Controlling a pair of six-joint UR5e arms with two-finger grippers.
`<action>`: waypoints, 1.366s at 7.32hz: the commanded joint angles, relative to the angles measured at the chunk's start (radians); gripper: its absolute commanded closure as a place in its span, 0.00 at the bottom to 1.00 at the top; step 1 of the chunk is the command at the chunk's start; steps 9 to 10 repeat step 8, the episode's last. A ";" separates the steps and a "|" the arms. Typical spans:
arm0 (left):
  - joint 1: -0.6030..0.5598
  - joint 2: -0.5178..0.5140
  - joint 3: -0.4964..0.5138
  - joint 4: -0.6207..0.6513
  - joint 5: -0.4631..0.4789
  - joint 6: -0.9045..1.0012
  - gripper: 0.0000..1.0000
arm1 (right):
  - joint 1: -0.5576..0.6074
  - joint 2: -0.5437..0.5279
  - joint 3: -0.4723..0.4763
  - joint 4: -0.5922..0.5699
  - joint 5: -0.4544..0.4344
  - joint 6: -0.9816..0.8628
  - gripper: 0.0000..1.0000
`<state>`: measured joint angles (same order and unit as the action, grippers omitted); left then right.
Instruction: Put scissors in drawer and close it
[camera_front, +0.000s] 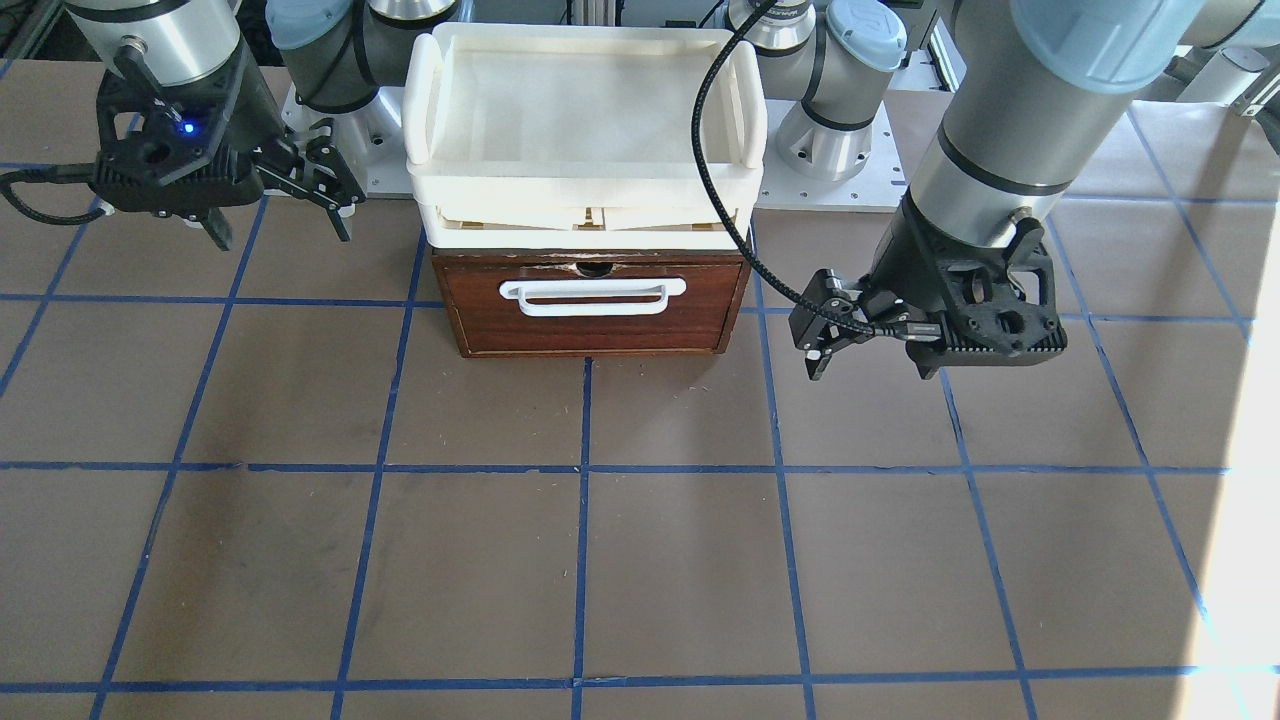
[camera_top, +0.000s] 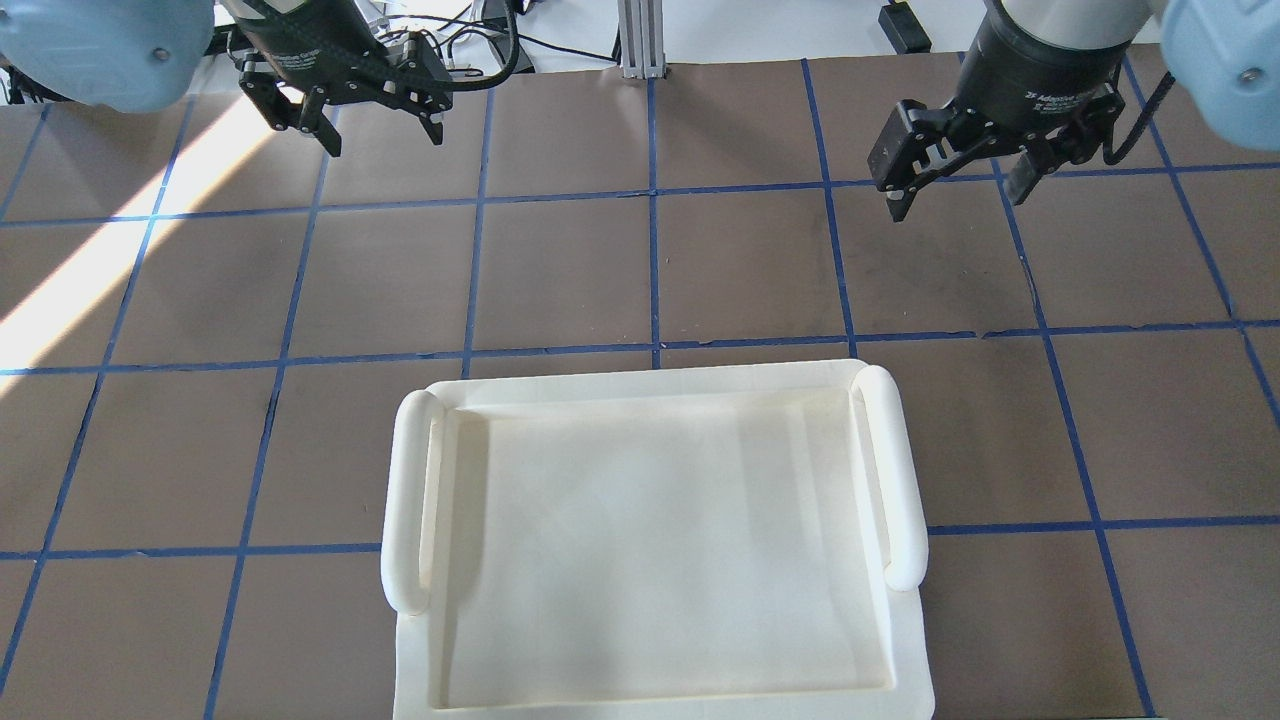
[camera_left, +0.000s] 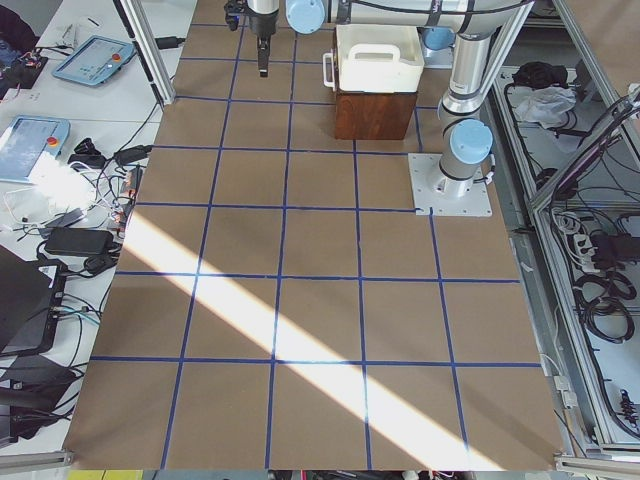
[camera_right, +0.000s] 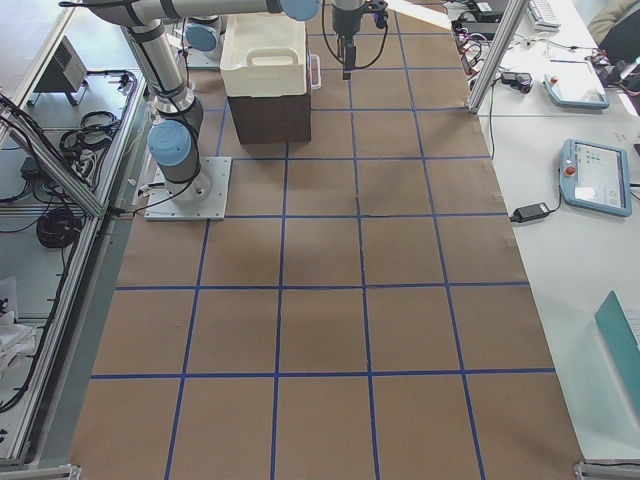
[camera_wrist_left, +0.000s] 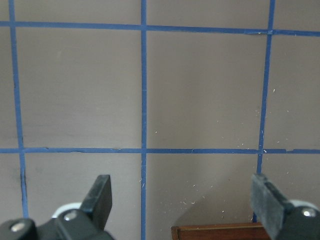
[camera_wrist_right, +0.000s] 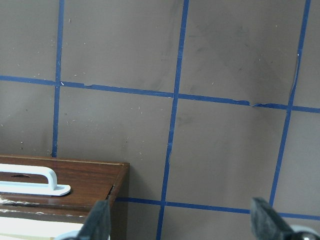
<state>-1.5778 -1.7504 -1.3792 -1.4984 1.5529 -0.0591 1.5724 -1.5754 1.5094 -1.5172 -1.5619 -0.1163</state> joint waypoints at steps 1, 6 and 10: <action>0.018 0.063 -0.024 -0.095 0.058 0.004 0.00 | 0.000 0.000 0.000 0.000 -0.001 -0.003 0.00; 0.032 0.078 -0.067 -0.085 0.045 0.005 0.00 | 0.000 0.000 0.000 0.000 -0.001 -0.002 0.00; 0.032 0.078 -0.069 -0.085 0.047 0.005 0.00 | 0.000 0.000 0.000 0.002 0.000 0.000 0.00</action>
